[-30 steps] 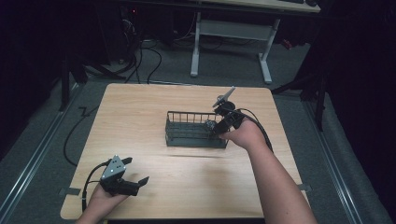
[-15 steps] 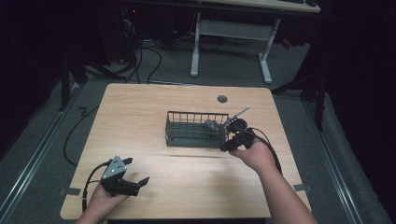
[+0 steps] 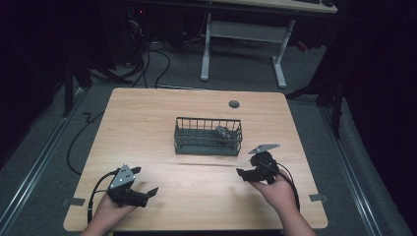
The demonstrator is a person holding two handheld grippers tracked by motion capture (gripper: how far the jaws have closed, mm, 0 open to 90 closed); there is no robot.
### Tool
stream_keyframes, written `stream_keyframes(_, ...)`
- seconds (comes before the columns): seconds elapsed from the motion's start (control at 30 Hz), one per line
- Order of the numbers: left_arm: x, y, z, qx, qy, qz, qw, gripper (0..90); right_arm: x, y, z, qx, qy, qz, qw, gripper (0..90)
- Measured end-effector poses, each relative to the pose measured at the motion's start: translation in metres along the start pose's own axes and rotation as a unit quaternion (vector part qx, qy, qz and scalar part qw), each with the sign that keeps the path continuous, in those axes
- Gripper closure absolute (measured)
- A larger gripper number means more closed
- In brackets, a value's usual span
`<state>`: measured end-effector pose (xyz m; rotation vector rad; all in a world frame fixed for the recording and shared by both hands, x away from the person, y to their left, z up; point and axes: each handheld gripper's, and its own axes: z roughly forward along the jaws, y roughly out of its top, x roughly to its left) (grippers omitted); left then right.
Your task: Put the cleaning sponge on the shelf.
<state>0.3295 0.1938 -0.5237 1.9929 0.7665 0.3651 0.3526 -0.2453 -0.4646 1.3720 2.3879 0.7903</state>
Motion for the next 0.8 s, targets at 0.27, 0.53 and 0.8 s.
stream_keyframes(0.27,-0.002,0.0,0.001,0.004,0.0,0.003,1.0,1.5,0.008,-0.05,0.001,-0.068,-0.018,-0.001,0.9975,33.7)
stream_keyframes(0.53,-0.003,0.002,0.002,-0.003,-0.009,0.0,1.0,1.5,0.025,-0.088,-0.004,-0.167,-0.031,0.022,0.9852,33.2)
stream_keyframes(0.8,-0.004,0.001,0.003,-0.001,-0.002,-0.002,1.0,1.5,0.031,-0.088,-0.001,-0.16,-0.023,0.0,0.9868,32.4)
